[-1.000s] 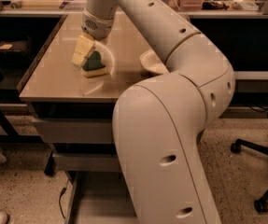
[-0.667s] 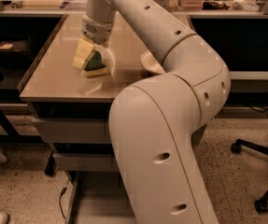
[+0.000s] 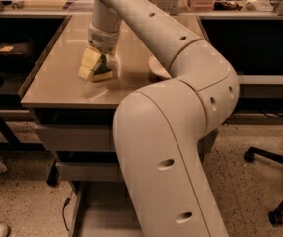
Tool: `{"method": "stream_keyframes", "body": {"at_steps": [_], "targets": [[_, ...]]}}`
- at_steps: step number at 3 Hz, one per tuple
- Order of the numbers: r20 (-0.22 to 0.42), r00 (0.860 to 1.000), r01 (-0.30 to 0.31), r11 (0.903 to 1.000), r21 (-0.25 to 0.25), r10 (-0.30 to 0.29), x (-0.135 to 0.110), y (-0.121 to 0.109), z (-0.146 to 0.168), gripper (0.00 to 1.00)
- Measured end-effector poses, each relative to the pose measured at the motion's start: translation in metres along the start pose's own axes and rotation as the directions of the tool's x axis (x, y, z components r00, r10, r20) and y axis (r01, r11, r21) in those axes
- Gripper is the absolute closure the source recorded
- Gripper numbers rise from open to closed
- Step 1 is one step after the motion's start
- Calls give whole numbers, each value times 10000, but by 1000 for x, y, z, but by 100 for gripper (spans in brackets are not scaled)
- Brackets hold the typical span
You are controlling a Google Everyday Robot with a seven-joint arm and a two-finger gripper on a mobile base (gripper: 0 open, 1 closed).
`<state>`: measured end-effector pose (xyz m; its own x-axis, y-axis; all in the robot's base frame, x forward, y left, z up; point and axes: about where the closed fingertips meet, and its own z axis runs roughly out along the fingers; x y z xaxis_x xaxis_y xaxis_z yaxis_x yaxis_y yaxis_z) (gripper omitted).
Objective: Place sponge into bottom drawer
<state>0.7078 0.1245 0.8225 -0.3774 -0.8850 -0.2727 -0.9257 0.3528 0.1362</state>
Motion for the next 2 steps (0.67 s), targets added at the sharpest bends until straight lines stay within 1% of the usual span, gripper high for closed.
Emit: {"method": "stream_keyframes", "body": {"at_steps": [1, 2], "targets": [[-10, 10000, -12, 10000, -9, 12, 0, 0, 1, 17], [-10, 10000, -12, 10000, -9, 12, 0, 0, 1, 38]]}}
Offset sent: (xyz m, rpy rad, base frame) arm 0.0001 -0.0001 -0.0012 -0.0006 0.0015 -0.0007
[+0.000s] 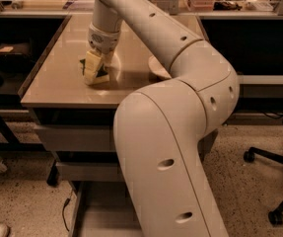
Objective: Place sponge into bottom drawer
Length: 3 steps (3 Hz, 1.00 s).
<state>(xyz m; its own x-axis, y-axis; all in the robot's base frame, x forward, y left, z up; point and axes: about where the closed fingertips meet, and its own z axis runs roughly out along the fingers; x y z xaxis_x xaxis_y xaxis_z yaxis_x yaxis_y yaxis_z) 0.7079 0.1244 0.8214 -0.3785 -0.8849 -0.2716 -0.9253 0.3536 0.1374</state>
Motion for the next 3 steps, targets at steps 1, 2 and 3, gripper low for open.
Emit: {"method": "stream_keyframes", "body": {"at_steps": [1, 2, 3], "targets": [[0, 10000, 0, 10000, 0, 0, 0, 0, 0, 62], [1, 10000, 0, 10000, 0, 0, 0, 0, 0, 85], [241, 9992, 330, 9994, 124, -333, -6, 0, -3, 100]]}}
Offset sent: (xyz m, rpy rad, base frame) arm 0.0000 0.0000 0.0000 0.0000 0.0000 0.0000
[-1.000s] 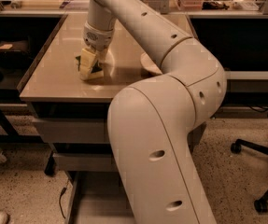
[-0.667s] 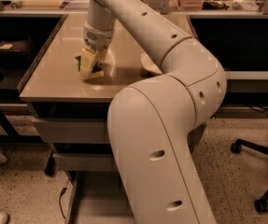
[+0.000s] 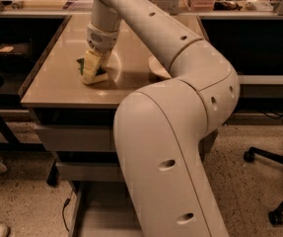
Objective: Place sponge into bottom drawer
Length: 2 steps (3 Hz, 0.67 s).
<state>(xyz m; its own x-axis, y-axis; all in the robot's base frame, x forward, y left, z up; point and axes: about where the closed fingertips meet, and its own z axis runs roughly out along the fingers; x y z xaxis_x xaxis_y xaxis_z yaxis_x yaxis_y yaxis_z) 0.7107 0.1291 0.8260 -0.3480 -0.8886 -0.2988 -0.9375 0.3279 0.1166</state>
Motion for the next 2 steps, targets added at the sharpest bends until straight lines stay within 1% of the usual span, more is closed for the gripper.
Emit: {"method": "stream_keyframes", "body": {"at_steps": [1, 2], "targets": [[644, 9949, 767, 9969, 170, -776, 6, 11, -24, 100], [1224, 9842, 1280, 9918, 72, -1279, 27, 35, -43, 100]]}}
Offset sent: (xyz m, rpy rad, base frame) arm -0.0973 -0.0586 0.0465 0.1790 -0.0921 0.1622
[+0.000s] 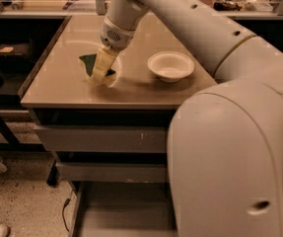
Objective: Place sponge into bottom drawer
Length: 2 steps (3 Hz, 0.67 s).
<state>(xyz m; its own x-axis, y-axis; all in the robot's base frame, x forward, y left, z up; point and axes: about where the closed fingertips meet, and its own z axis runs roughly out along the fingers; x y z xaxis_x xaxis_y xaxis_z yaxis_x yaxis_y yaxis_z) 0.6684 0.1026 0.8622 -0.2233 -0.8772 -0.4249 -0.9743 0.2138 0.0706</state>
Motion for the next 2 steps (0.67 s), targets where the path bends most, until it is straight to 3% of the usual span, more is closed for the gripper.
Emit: {"method": "stream_keyframes", "body": {"at_steps": [1, 2], "targets": [[409, 9991, 128, 9988, -482, -108, 36, 38, 0, 100], [418, 9991, 135, 9988, -476, -115, 35, 38, 0, 100]]}}
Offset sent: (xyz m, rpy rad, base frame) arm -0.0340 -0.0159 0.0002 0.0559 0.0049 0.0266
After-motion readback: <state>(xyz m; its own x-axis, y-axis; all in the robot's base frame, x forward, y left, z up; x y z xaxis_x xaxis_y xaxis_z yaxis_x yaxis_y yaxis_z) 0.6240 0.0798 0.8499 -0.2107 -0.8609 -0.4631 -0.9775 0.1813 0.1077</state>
